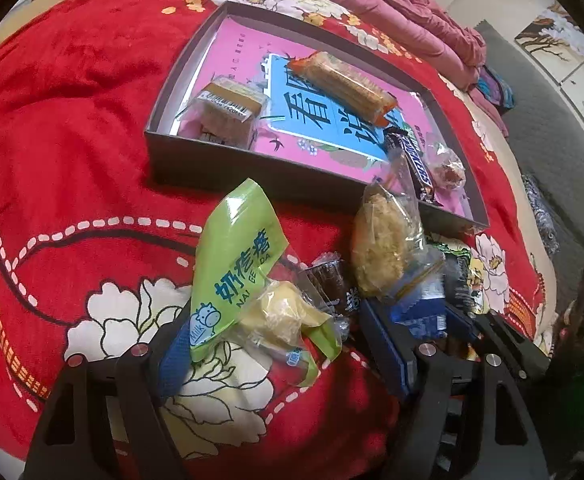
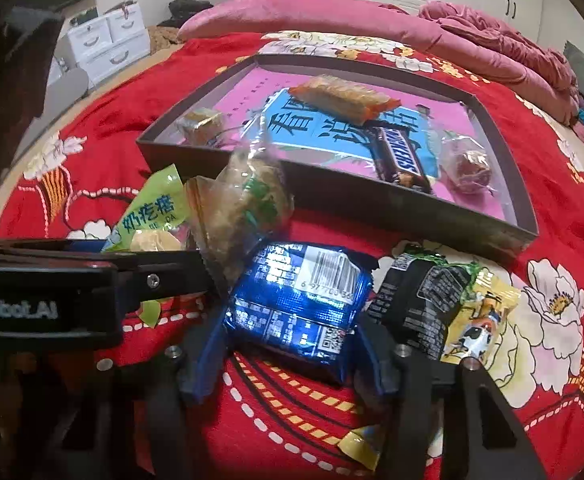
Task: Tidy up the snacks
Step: 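Lift the green bag with the left tool while the right tool lifts the blue pack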
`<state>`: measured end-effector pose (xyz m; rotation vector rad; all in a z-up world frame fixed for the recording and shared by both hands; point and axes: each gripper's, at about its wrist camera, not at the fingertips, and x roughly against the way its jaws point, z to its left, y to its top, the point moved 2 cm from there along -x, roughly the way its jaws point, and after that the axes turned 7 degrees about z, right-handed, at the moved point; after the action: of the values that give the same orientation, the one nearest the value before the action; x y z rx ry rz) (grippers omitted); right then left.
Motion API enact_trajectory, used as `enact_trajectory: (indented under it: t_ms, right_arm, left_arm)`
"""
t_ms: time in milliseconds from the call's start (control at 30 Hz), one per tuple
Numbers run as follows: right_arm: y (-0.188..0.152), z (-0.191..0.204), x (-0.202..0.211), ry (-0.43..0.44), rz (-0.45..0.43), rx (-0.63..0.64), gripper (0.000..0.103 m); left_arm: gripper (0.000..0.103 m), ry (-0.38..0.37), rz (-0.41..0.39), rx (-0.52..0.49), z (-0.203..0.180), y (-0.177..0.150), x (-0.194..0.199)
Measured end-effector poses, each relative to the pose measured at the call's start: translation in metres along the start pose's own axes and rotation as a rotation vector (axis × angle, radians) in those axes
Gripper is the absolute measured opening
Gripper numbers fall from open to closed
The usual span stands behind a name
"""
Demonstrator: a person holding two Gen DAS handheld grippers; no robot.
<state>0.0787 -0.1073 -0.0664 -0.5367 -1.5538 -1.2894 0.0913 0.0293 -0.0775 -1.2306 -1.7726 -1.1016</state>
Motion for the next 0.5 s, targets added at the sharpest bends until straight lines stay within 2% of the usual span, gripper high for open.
enact_trajectory:
  t_ms: [67,167,333,500]
  right_arm:
    - [0.000,-0.004,0.008,0.013,-0.028,-0.013,0.055]
    - [0.001,-0.010,0.022,0.043,-0.075,-0.038,0.055]
    - [0.003,-0.017,0.038,0.074,-0.138,-0.076,0.055]
    - [0.003,-0.023,0.053,0.074,-0.191,-0.097,0.055]
  left_arm:
    - [0.073,-0.003,-0.007,0.001,0.001,0.000,0.002]
    - [0.052,-0.043,-0.023,0.025,0.005,0.001,0.008]
    - [0.047,-0.095,-0.020,0.058,0.013,0.002,0.011]
    - [0.047,-0.092,-0.089,0.051,0.013,0.002,0.028]
